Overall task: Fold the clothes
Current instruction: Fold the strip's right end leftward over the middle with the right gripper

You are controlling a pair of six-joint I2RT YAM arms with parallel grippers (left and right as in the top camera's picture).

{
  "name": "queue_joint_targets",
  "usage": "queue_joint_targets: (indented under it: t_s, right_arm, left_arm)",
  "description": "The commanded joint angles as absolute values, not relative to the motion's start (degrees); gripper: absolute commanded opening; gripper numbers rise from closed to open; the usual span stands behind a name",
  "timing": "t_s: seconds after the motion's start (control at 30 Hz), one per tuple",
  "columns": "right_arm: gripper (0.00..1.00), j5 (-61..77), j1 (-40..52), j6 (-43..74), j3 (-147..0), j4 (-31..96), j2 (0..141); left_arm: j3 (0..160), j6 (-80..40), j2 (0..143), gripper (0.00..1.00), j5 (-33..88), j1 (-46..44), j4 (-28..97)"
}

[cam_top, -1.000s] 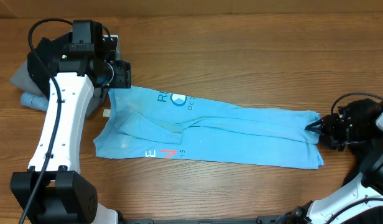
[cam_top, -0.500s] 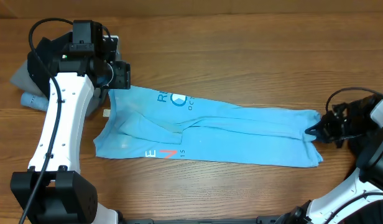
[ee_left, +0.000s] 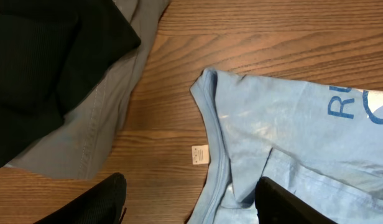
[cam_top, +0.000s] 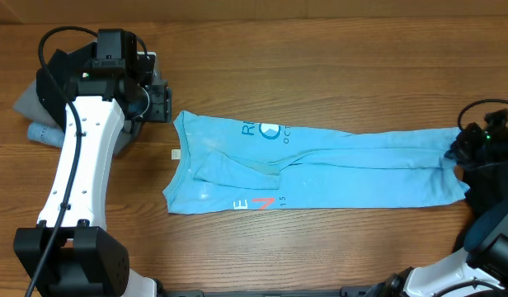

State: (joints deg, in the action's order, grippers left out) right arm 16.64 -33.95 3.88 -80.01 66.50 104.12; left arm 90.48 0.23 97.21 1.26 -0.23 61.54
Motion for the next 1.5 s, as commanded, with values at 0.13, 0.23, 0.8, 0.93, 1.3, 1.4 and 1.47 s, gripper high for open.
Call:
queue_joint_targets:
  t_s: [0.13,0.23,0.8,0.93,1.3,1.4,1.47]
  right_arm:
    - [0.04,20.2,-18.4,10.3,-81.1,71.0,93.4]
    - [0.04,20.2,-10.9,13.8,-81.1,71.5,93.2]
    - [0.04,12.5,22.5,40.0,-81.0,58.7,95.4]
    - [0.04,12.9,26.7,43.0,-81.0,56.5,98.7]
    - [0.06,15.0,34.1,49.3,-81.0,44.8,103.6]
    - [0.33,15.1,34.5,49.8,-81.0,43.8,103.6]
    - [0.44,15.5,34.5,49.1,-81.0,42.9,103.6]
  left_arm:
    - [91.0,1.3,96.9,0.70,0.7,0.2,61.9]
    - [91.0,1.3,96.9,0.70,0.7,0.2,61.9]
    - [91.0,1.3,96.9,0.72,0.6,0.2,61.9]
    - [91.0,1.3,96.9,0.72,0.7,0.1,61.9]
    - [91.0,1.3,96.9,0.73,1.0,0.1,61.9]
    - [91.0,1.3,96.9,0.73,1.1,0.1,61.9]
    - [91.0,1.3,96.9,0.73,1.0,0.1,62.0]
